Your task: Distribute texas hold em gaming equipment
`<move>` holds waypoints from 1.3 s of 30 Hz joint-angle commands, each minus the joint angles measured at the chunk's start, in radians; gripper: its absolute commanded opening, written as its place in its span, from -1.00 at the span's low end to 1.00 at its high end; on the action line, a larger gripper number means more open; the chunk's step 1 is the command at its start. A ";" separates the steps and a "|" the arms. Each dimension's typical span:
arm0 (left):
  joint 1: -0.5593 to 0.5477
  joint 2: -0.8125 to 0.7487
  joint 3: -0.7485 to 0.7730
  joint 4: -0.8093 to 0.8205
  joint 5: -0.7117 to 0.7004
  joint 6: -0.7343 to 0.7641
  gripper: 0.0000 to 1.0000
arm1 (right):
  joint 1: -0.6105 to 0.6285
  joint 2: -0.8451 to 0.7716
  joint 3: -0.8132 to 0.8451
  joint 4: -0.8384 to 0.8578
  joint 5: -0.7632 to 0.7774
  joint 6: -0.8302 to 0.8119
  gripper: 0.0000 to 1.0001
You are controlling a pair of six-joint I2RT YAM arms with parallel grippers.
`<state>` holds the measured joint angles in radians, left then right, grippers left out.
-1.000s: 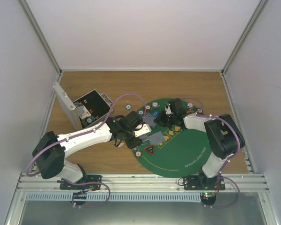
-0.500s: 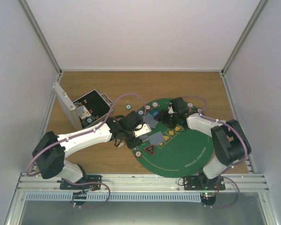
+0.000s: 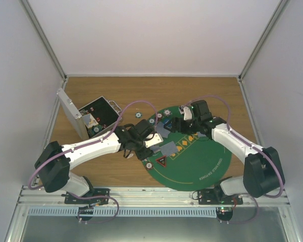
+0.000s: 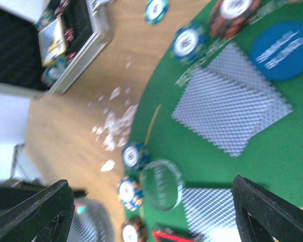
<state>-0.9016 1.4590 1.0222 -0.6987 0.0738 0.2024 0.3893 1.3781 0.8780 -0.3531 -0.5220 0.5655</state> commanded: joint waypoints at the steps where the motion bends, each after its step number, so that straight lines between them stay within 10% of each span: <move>1: 0.004 -0.026 -0.003 0.033 0.013 0.010 0.17 | 0.012 0.027 -0.008 -0.041 -0.274 -0.058 0.72; 39: 0.004 -0.026 -0.004 0.033 0.013 0.009 0.17 | 0.158 0.262 0.094 -0.237 -0.300 -0.183 0.42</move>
<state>-0.9016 1.4590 1.0222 -0.6987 0.0795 0.2024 0.5396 1.6241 0.9504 -0.5400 -0.8474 0.4187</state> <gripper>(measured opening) 0.588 0.719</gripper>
